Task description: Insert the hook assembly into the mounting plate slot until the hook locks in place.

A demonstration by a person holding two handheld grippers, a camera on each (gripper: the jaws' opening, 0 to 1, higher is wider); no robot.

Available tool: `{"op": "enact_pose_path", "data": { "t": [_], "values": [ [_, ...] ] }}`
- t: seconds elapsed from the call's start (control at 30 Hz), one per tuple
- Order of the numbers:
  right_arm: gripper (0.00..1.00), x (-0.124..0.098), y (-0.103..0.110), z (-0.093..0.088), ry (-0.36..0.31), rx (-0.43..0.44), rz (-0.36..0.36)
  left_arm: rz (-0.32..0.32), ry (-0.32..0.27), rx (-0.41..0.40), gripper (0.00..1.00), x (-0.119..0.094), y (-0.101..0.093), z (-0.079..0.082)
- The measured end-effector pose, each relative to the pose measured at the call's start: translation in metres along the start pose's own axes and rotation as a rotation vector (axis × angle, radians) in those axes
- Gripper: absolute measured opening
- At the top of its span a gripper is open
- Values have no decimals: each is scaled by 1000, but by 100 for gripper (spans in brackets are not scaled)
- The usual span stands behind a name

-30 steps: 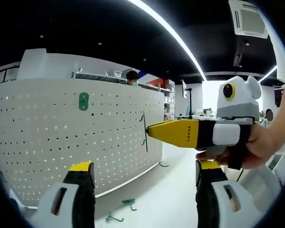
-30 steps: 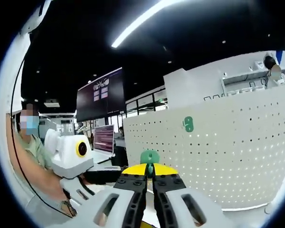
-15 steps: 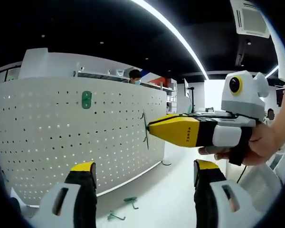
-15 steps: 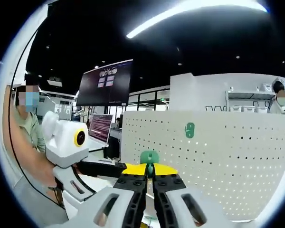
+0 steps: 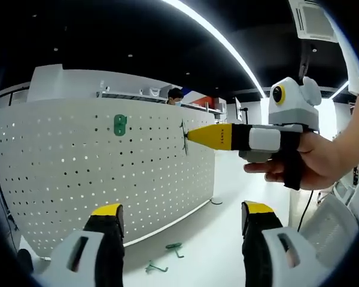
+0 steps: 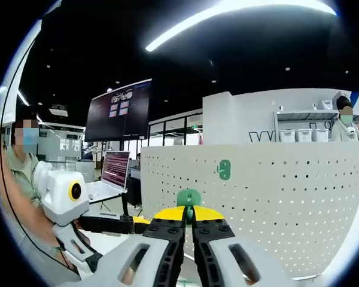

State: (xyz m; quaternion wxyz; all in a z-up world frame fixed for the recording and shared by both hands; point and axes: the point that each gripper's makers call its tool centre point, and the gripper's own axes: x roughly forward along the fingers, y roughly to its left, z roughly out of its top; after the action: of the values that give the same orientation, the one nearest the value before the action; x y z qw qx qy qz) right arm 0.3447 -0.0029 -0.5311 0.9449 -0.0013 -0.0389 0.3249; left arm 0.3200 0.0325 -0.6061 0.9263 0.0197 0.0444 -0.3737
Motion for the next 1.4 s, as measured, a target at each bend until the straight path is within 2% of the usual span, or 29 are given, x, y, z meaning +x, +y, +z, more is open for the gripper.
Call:
{"op": "enact_pose_path", "data": {
  "t": [0.43,0.77,1.4],
  "values": [
    [1,13,-15,12,-10,5,-28,46,-5,-11,80,-16,14,-3],
    [1,20,-37,18,7,2,-101,82,-12,-25,81,-28,23,-5],
    [1,35,-67,26,19,-26,-226,145,-32,-32,79,-49,34,-8]
  ]
}}
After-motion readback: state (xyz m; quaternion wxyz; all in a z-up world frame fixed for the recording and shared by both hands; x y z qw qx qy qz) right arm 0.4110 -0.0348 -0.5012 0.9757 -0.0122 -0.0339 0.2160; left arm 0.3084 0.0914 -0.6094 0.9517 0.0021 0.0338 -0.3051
